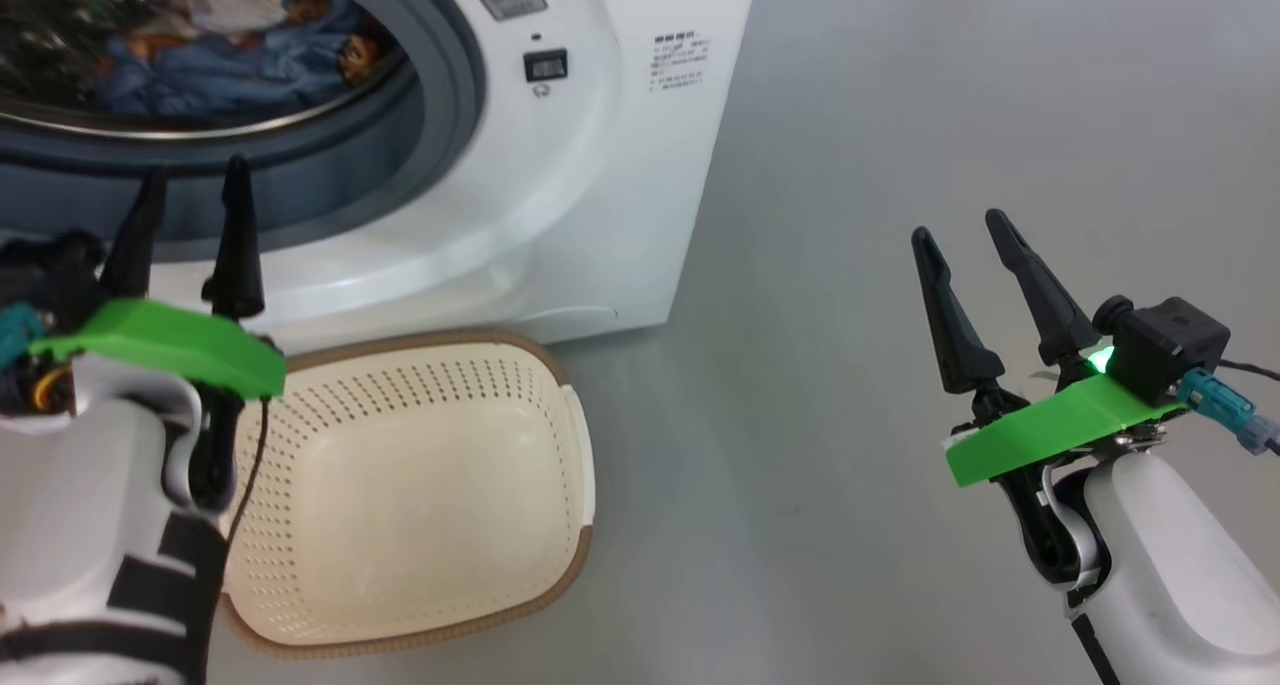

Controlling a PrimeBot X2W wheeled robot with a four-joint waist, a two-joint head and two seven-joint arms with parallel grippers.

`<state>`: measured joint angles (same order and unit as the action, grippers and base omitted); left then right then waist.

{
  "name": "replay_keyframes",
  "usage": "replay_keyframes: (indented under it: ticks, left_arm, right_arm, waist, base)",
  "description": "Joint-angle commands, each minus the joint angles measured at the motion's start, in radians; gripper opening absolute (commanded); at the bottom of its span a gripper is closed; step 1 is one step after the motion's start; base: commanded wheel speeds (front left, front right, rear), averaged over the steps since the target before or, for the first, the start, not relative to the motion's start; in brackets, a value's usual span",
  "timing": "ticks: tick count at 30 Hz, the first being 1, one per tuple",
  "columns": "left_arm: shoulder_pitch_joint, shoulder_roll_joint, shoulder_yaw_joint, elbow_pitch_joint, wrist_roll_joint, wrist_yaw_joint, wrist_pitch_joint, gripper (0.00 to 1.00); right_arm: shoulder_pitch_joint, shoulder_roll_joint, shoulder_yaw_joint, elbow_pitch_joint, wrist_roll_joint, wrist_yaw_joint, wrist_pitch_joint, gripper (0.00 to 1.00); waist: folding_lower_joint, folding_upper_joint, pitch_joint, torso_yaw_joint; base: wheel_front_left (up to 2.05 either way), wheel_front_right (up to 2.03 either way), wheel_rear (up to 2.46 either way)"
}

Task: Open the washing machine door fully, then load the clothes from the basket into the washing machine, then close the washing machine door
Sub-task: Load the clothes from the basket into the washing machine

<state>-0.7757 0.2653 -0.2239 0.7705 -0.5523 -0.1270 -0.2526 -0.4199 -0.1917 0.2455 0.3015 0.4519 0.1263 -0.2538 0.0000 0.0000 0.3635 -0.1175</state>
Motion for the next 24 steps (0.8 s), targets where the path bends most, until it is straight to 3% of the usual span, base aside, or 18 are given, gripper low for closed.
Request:
replay_keyframes:
  ticks: [1,12,24]
  left_arm:
    - [0.034,0.040,0.042,-0.047,0.016,-0.004,-0.009,1.00]
    - [0.278,-0.003,0.119,-0.246,0.080,0.007,-0.009,1.00]
    - [0.502,-0.032,0.182,-0.412,0.084,0.047,-0.009,1.00]
  right_arm:
    - [0.023,-0.009,0.006,-0.018,0.017,0.004,-0.008,1.00]
    - [0.078,-0.020,-0.004,-0.007,0.019,0.004,-0.008,1.00]
    - [0.146,-0.028,0.000,-0.017,0.013,0.004,-0.008,1.00]
  waist:
    - [0.0000,0.0000,-0.066,0.025]
    - [0.0000,0.0000,-0.189,0.061]
    - [0.0000,0.0000,-0.296,0.074]
  base:
    - [0.00,0.00,0.00]
    - [0.00,0.00,0.00]
    - [0.00,0.00,0.00]
